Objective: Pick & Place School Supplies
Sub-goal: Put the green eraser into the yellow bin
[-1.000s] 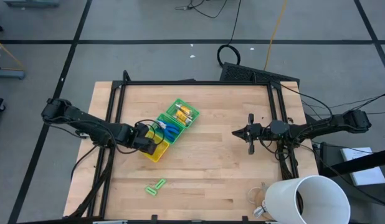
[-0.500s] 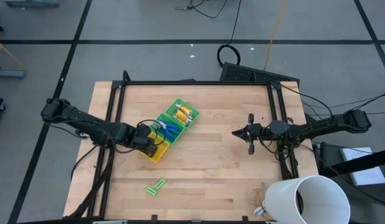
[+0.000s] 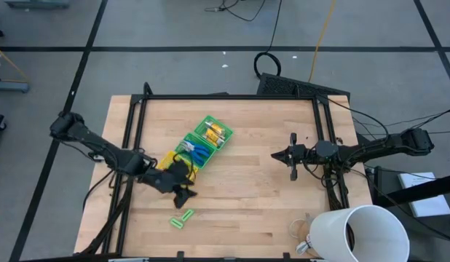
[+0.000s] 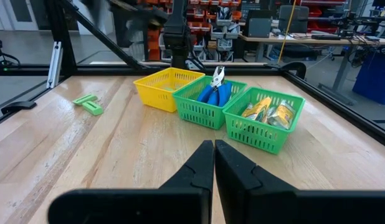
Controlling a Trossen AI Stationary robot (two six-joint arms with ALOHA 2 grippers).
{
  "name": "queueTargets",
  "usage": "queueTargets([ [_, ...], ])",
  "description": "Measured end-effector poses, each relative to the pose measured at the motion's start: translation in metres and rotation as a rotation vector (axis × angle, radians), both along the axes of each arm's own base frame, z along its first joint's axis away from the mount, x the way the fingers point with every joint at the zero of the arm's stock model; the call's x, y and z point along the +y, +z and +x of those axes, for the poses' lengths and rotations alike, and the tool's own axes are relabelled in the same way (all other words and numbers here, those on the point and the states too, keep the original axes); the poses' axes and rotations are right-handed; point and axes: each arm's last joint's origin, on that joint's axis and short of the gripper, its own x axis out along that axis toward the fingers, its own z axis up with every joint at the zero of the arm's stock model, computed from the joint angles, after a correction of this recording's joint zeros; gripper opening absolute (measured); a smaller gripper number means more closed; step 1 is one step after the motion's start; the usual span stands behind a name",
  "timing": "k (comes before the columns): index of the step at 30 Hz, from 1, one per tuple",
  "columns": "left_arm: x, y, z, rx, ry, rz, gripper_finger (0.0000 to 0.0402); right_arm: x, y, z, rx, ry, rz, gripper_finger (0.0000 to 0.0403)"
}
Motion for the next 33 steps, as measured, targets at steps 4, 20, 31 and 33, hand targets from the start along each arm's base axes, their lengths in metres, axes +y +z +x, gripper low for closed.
queueTargets([
  [4,-0.021,0.008,0.005,-0.141,-0.102,-0.049,0.025,0.0,0.0,0.0,0.0,0.0,0.0,0.0009],
  [20,-0.104,0.001,0.054,0.209,-0.2,-0.012,0.025,0.0,0.0,0.0,0.0,0.0,0.0,0.0009],
  [31,-0.111,-0.056,0.07,0.662,0.018,0.126,0.025,0.0,0.0,0.0,0.0,-0.001,0.0,0.0009],
  [33,-0.11,-0.065,0.068,0.686,0.039,0.139,0.025,0.0,0.0,0.0,0.0,-0.001,0.0,0.0009],
])
